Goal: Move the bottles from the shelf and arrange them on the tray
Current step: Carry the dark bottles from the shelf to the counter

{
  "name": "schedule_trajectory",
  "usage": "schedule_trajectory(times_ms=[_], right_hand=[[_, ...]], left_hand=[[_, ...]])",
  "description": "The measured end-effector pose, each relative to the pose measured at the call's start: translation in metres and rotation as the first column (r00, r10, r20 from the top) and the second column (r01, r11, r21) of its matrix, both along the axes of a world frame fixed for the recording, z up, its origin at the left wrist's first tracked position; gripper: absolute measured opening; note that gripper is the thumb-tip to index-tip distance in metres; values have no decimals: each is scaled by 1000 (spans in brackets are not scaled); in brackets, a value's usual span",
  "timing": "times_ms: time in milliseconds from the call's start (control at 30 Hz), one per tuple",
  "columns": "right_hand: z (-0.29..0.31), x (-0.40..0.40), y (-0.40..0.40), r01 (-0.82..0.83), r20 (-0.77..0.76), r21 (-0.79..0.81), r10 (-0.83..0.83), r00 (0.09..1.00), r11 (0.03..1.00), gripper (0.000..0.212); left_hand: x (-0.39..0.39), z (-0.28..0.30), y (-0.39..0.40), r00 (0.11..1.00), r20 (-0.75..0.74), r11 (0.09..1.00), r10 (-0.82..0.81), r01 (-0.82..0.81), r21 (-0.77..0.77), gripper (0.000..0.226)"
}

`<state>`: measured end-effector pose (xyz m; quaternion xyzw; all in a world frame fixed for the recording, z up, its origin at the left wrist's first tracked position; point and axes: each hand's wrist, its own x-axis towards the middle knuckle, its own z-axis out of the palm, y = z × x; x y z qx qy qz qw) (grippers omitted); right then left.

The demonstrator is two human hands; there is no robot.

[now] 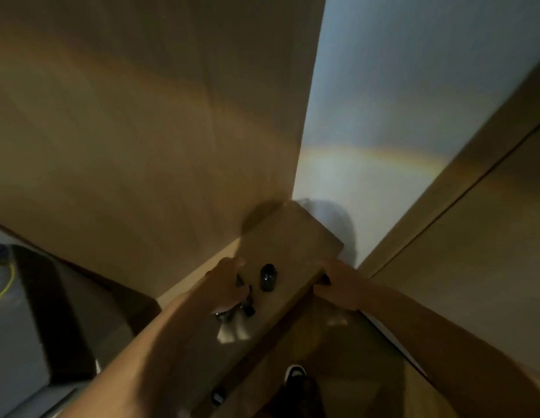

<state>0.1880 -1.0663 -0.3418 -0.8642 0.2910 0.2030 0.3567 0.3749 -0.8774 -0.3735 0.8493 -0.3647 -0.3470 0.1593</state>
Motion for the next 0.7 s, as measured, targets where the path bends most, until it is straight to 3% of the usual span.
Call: schedule_trajectory(times_ms=[133,233,400,600,700], right_hand=[[-25,34,-44,-31,-51,8,31,998,999,65],[-52,59,-57,-39,-69,69,43,997,997,63],[-110,98,-60,-12,-62,204,25,998,979,57],[-194,140,-59,61,45,184,-70,997,981,57],[-231,155,-58,78,89,158,-93,992,984,60]], left_hand=[[4,-30,-19,990,-107,996,87,-85,23,41],[-2,-53,-30,984,-132,991,121,-113,70,62],[6,-107,-43,968,-132,977,212,-206,55,69],[22,-175,-61,855,-233,870,463,-489,-66,74],[27,-206,-69,811,-296,827,504,-552,-104,72]])
